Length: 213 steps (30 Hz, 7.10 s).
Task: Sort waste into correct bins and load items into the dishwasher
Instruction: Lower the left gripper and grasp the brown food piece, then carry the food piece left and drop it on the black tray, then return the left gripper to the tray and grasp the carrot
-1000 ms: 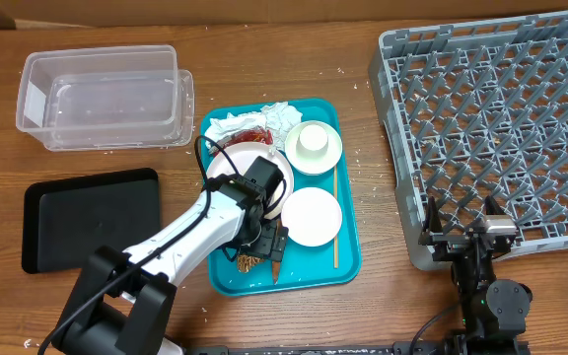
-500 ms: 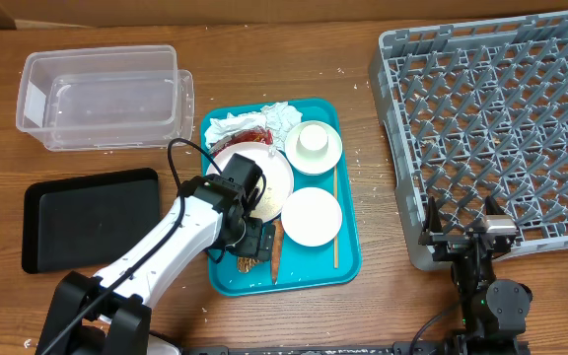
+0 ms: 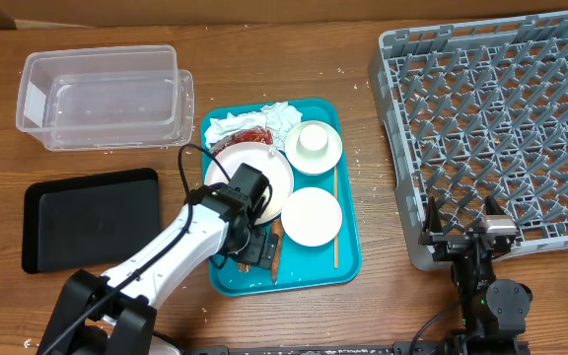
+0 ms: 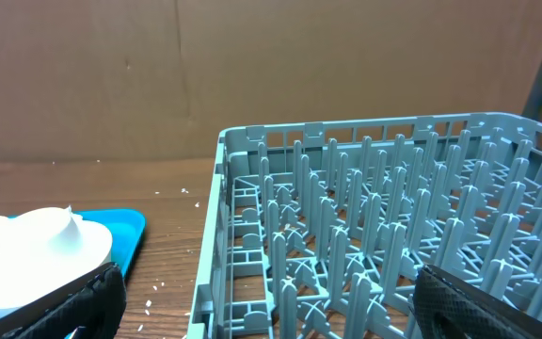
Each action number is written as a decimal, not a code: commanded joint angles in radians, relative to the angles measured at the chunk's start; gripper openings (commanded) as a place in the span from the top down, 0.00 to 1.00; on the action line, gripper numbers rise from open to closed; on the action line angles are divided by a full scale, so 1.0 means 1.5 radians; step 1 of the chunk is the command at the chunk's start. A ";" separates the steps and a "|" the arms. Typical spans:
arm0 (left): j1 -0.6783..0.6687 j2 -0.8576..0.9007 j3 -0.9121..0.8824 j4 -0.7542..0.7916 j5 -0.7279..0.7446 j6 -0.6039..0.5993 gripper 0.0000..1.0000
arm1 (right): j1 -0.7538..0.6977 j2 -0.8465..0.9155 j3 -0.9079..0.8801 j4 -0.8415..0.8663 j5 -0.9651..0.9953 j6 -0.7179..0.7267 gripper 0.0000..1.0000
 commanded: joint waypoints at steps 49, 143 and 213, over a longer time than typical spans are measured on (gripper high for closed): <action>-0.047 0.068 0.102 -0.067 -0.060 -0.006 0.47 | 0.005 -0.007 -0.007 0.005 0.004 0.003 0.00; -0.015 0.069 0.013 -0.022 0.033 0.013 0.63 | 0.005 -0.007 -0.007 0.005 0.004 0.003 0.00; 0.216 0.069 0.274 -0.238 0.183 0.038 0.47 | 0.005 -0.007 -0.007 0.005 0.004 0.003 0.00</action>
